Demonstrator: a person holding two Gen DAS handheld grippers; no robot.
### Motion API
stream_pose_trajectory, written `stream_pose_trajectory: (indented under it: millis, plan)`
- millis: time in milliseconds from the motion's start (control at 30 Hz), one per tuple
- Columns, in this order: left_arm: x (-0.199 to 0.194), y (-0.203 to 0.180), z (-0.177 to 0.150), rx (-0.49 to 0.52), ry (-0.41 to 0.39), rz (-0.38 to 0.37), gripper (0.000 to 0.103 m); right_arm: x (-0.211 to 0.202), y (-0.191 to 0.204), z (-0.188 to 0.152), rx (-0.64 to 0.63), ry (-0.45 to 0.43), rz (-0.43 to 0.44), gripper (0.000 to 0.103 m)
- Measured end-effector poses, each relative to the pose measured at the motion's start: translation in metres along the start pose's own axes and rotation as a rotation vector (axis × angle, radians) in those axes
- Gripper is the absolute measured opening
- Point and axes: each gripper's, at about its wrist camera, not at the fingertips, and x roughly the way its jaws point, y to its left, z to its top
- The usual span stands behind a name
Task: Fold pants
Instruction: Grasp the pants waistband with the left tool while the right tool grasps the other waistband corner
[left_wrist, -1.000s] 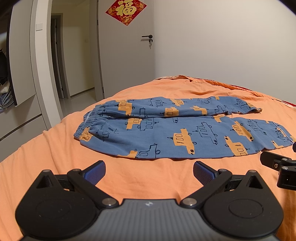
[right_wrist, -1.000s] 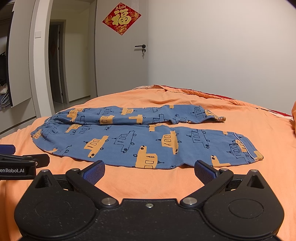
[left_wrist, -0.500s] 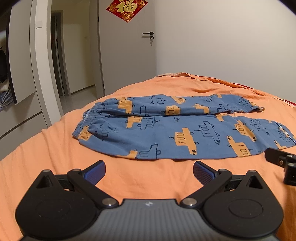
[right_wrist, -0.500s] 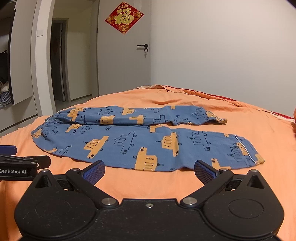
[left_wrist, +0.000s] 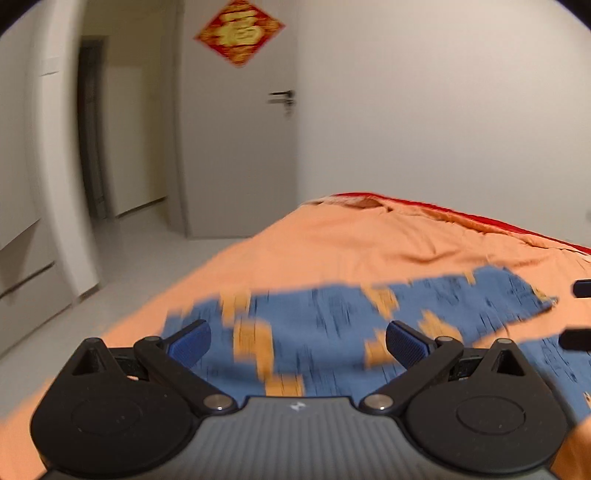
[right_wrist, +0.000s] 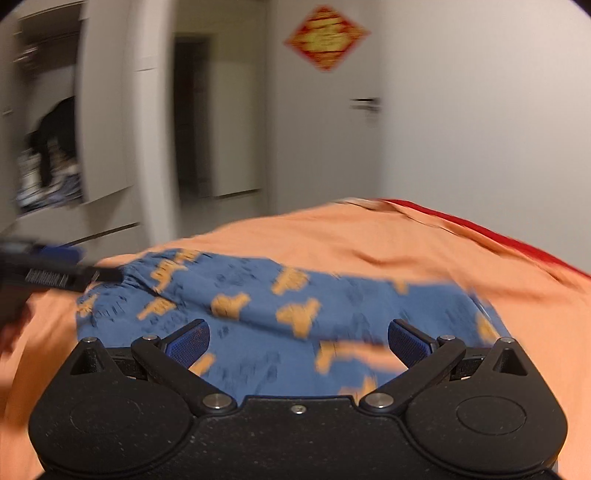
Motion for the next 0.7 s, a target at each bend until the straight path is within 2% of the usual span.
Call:
stream_pose_trajectory:
  millis: [100,233,300,367,433,500,600,667,700]
  plan:
    - [0.05,0.025,0.036,0.09,0.022,-0.036,0.103,0.049,-0.021,0.042,-0.111,0.151,0.116,0.102]
    - [0.121,0.048,0.061,0.229,0.14,-0.045,0.103,0.115,-0.034,0.077,-0.331,0.211,0.14,0.102]
    - [0.15,0.06,0.065,0.227,0.199,-0.047,0.103,0.154,-0.039,0.086,-0.402,0.234,0.142,0.102]
    - [0.171,0.077,0.063,0.186,0.249,-0.09,0.103,0.193,-0.052,0.088,-0.36,0.251,0.13,0.102]
    - [0.188,0.09,0.061,0.147,0.307,-0.146,0.103,0.226,-0.063,0.089,-0.299,0.284,0.154,0.102]
    - [0.202,0.1,0.062,0.15,0.373,-0.196,0.103,0.253,-0.067,0.087,-0.272,0.309,0.19,0.096]
    - [0.217,0.113,0.065,0.174,0.402,-0.242,0.102,0.287,-0.066,0.082,-0.277,0.369,0.21,0.087]
    - [0.223,0.121,0.066,0.165,0.424,-0.272,0.098,0.303,-0.062,0.079,-0.301,0.404,0.216,0.082]
    - [0.227,0.123,0.066,0.16,0.447,-0.298,0.091,0.307,-0.061,0.077,-0.311,0.411,0.219,0.079]
